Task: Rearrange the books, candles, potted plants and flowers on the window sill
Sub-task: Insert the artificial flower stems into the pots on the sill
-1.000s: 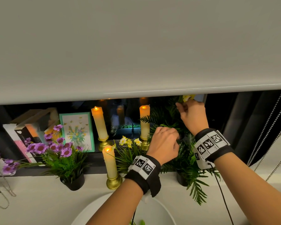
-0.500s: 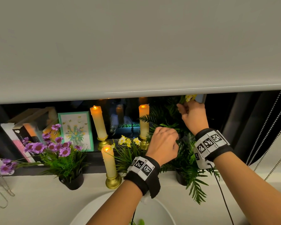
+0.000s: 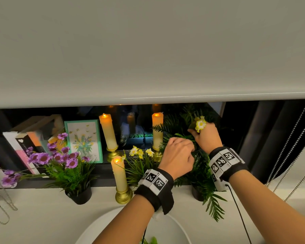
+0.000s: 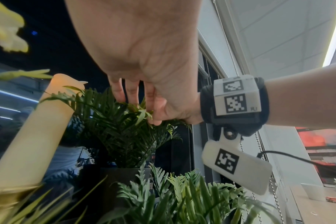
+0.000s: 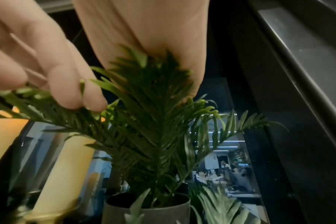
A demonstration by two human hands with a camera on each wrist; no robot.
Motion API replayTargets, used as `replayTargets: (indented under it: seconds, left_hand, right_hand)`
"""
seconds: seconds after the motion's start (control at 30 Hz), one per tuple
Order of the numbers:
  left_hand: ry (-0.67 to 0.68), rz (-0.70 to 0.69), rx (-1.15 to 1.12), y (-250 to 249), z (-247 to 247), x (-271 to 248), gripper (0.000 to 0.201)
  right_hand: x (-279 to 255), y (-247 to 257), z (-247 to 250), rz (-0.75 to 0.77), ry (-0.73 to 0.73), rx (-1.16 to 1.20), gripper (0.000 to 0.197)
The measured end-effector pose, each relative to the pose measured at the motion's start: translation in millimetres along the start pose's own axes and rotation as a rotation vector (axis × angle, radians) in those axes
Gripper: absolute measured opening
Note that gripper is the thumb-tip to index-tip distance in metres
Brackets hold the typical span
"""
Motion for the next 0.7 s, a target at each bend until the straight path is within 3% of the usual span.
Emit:
replayTargets:
  seconds: [0.17, 0.3, 0.43, 0.7]
  left_hand:
    - [0.011, 0.001, 0.008, 0, 0, 0, 0.021]
    - [0.036, -0.005, 0.035, -1, -1, -1, 0.022]
    - [0.044, -0.002, 0.050, 0, -1, -3, 0.023]
    - [0.088, -0.023, 0.049, -1, 3, -7, 0.021]
  right_hand:
    - [4, 6, 2, 0.025, -0.021, -0.048, 0.032]
    - [3, 7, 0, 0.020, 0.060, -0.137, 0.024]
    - [-7, 11, 11, 0.069, 0.013, 0.055, 0.022]
    - [-21, 17, 27, 0.070, 0.002, 0.066, 0.026]
Point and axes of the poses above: each hand's wrist, its own x-axis towards the middle knuckle, its own z-axis out of the back of the hand, y = z × x, the point moved 7 cm from there along x, towards the middle knuckle, and after that the axes turned 6 degrees about -x, right-handed, at the moved point
